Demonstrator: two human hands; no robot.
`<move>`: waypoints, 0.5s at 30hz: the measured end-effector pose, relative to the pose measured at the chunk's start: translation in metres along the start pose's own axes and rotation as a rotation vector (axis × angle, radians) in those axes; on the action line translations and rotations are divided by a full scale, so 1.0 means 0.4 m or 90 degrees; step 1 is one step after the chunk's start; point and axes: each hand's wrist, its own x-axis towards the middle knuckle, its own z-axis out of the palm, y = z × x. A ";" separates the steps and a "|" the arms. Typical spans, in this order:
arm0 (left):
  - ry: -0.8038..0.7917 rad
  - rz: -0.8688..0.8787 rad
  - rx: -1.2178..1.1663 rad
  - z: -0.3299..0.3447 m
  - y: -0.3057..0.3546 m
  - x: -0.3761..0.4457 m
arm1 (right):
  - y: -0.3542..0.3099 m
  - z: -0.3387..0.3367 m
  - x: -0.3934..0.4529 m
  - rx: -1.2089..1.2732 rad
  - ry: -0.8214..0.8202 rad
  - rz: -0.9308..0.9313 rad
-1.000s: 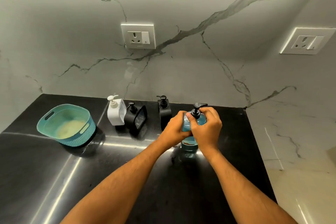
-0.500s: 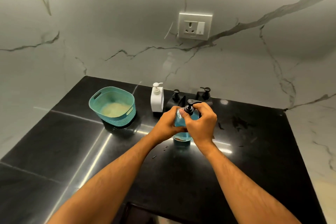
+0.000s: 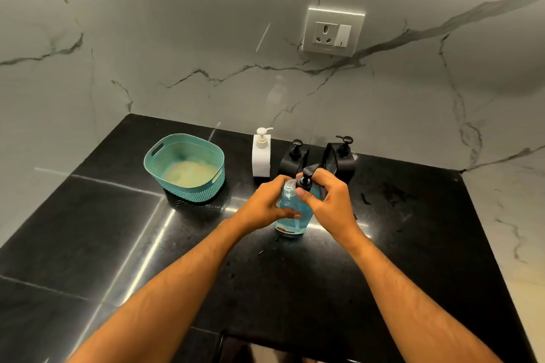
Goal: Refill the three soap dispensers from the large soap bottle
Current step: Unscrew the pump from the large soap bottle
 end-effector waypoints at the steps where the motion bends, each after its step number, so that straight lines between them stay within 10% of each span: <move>1: 0.002 0.000 -0.004 -0.001 -0.001 -0.002 | 0.000 -0.008 0.003 0.004 -0.025 0.004; 15: 0.071 -0.037 -0.093 0.046 0.008 0.000 | -0.010 -0.032 0.010 -0.072 0.058 -0.005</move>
